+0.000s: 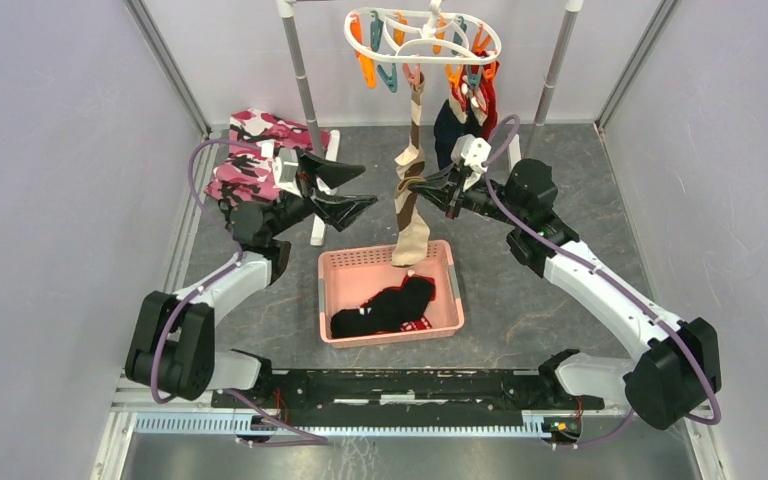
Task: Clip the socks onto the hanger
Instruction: Pick up the sock from the bin.
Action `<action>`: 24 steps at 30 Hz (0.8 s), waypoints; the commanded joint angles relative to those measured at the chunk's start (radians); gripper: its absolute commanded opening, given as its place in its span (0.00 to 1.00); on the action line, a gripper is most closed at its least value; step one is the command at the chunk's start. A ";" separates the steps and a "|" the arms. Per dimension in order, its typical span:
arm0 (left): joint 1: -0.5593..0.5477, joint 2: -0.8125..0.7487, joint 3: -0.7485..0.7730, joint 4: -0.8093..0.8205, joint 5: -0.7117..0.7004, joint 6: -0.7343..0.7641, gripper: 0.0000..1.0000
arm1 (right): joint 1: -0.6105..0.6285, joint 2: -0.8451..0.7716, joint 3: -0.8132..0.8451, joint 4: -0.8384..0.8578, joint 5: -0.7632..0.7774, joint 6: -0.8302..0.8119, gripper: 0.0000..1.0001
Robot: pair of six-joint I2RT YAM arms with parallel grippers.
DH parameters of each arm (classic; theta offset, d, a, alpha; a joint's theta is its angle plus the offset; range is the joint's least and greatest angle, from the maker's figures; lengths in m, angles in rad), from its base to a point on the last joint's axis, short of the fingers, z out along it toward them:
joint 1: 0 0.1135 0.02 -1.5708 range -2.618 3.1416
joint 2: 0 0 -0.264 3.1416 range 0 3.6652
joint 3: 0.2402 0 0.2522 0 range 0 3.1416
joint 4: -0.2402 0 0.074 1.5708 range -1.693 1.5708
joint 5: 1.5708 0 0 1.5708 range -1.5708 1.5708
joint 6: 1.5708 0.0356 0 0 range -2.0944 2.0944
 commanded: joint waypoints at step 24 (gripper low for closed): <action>-0.152 -0.037 0.055 -0.085 -0.039 0.295 0.73 | 0.000 0.042 0.015 0.078 -0.087 0.071 0.00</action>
